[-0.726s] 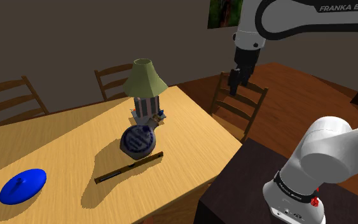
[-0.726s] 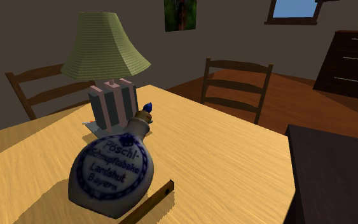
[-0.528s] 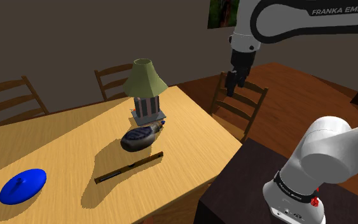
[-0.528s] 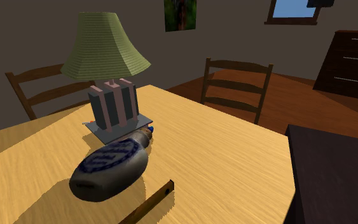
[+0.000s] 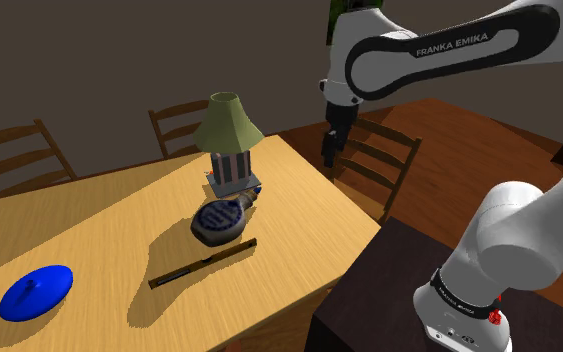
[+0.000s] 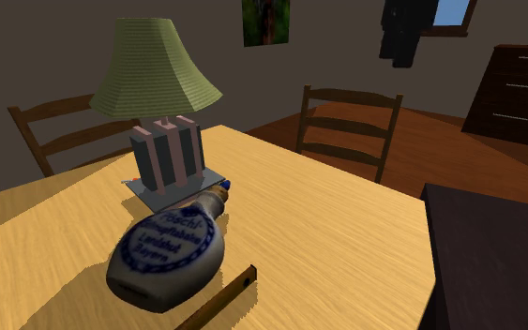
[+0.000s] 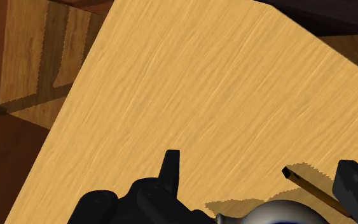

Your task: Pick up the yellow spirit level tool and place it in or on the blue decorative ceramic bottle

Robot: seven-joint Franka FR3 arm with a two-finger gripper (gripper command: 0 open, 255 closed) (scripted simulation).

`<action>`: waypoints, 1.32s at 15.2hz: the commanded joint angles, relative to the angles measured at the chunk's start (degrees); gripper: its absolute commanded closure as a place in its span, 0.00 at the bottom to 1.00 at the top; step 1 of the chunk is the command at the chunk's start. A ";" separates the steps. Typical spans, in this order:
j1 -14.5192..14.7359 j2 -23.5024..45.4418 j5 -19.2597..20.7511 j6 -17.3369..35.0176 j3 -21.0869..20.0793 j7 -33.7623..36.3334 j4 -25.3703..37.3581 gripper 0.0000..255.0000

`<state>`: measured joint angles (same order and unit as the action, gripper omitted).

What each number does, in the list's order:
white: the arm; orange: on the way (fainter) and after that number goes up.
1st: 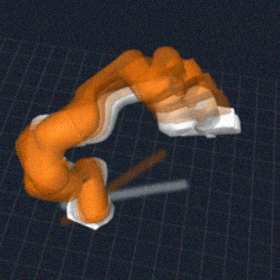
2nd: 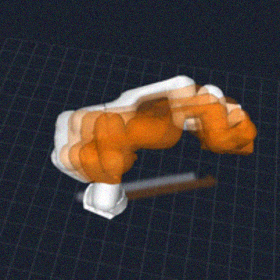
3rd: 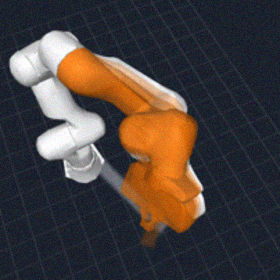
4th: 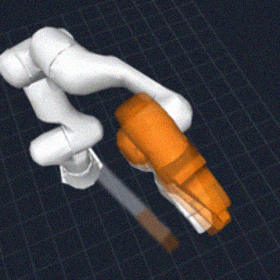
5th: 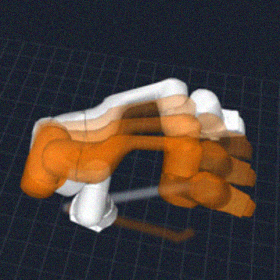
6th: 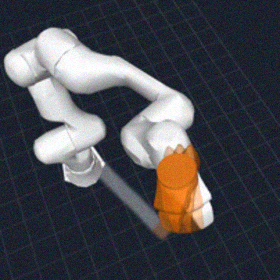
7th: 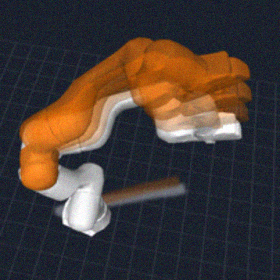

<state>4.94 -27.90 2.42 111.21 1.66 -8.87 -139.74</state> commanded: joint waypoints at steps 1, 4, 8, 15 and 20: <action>1.18 3.94 -0.47 3.85 -0.03 -2.17 0.52 0.00; 2.77 9.75 -1.28 8.55 -0.20 -5.49 2.06 0.00; 4.74 17.53 -2.53 14.05 -0.75 -9.95 4.88 0.00; 7.57 30.80 -4.57 21.50 -2.80 -17.50 11.58 0.00; 9.17 39.84 -5.24 25.27 -4.94 -22.30 17.46 0.00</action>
<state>13.72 10.15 -2.71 135.68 -2.78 -30.25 -123.41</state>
